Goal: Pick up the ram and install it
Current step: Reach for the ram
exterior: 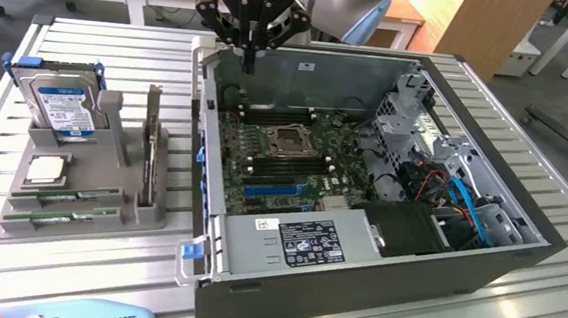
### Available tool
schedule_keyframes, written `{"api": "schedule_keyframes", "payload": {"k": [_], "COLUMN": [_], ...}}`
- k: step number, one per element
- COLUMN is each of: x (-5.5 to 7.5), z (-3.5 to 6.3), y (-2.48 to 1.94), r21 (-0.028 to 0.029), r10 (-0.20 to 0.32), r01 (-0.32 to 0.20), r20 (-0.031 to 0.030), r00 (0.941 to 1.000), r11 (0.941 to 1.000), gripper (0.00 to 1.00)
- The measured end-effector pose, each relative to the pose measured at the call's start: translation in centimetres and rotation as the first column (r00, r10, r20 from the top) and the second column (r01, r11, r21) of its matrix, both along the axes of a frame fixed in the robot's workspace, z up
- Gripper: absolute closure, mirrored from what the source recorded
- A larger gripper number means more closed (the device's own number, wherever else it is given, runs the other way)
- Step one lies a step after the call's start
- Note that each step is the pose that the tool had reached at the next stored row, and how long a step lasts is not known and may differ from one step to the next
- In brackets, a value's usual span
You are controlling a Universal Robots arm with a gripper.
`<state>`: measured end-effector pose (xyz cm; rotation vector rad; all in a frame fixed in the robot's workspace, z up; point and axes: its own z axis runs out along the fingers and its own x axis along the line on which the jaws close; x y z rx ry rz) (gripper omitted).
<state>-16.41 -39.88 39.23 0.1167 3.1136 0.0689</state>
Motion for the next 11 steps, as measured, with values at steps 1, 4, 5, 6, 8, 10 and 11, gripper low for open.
{"api": "schedule_keyframes", "payload": {"k": [1, 4, 5, 6, 8, 10, 11], "x": [-0.2, -0.7, -0.9, -1.1, -1.4, -1.6, -1.8], "z": [0.00, -0.02, -0.03, -0.03, -0.04, -0.06, -0.06], "y": [0.00, 0.00, 0.00, 0.00, 0.00, 0.00, 0.00], "r21": [-0.0001, -0.0001, 0.0000, -0.0001, -0.0001, 0.0000, -0.0001], "r10": [0.000, 0.000, 0.000, 0.000, 0.000, 0.000, 0.000], "r01": [0.000, 0.000, 0.000, 0.000, 0.000, 0.000, 0.000], "r20": [0.0001, 0.0000, 0.0000, 0.0000, 0.0000, 0.0000, 0.0000], "r00": [1.0000, 1.0000, 1.0000, 1.0000, 1.0000, 1.0000, 1.0000], "r11": [1.0000, 1.0000, 1.0000, 1.0000, 1.0000, 1.0000, 1.0000], "gripper": [0.90, 0.90, 0.90, 0.90, 0.90, 0.90, 0.90]}}
